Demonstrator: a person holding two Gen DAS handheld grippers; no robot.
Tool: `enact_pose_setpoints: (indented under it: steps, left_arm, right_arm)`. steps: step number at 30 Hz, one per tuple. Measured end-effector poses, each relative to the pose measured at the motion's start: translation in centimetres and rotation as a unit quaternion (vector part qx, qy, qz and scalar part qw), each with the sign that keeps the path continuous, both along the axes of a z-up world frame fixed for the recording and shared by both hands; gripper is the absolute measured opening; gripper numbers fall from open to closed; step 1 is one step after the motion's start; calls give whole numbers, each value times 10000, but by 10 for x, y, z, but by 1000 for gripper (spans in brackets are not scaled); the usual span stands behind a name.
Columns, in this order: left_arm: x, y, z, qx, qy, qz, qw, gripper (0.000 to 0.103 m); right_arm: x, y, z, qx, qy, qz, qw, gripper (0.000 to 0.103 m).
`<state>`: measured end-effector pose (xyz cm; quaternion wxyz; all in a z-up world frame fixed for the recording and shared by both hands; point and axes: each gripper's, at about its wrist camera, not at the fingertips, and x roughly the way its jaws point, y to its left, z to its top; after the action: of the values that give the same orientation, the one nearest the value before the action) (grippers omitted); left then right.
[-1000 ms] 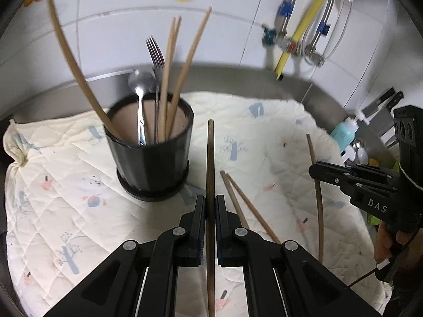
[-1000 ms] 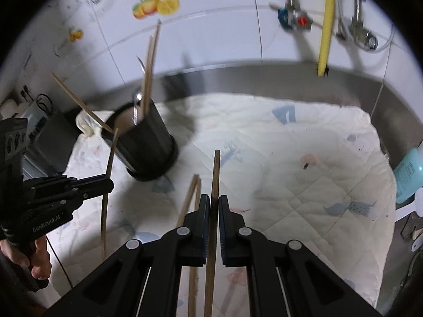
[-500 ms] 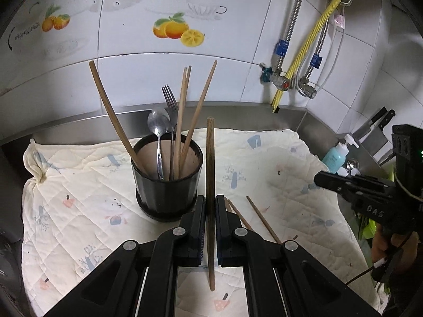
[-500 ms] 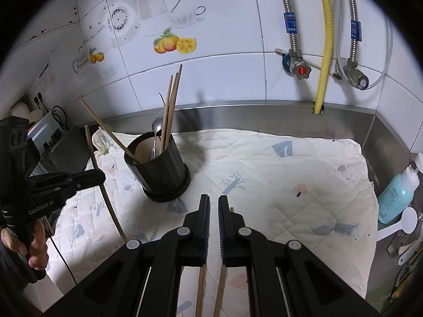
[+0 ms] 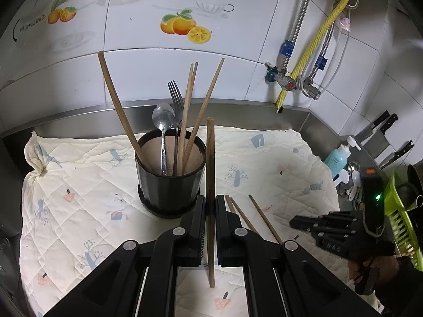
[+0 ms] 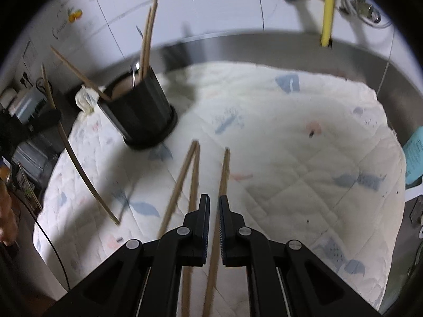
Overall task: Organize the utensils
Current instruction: 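Lift both chopsticks upright and carry them over the black cup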
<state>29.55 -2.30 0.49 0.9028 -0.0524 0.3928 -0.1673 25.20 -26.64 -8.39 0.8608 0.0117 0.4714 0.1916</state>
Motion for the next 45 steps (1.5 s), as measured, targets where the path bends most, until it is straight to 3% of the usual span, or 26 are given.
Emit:
enact_pose_setpoints:
  steps: [10, 29, 35, 45]
  left_arm:
    - [-2, -2, 1, 15, -13, -11, 10000, 6]
    - [2, 1, -1, -30, 3, -30, 10000, 6]
    - [-1, 4, 4, -55, -39, -31, 10000, 6]
    - [-8, 8, 29, -199, -268, -39, 9994, 6]
  right_arm:
    - [-6, 12, -35, -340, 449, 171, 9983, 9]
    - [19, 19, -47, -335, 604, 62, 9976, 11]
    - [11, 18, -33, -226, 348, 79, 9991, 10]
    - [-6, 14, 24, 197, -393, 125, 9990, 10]
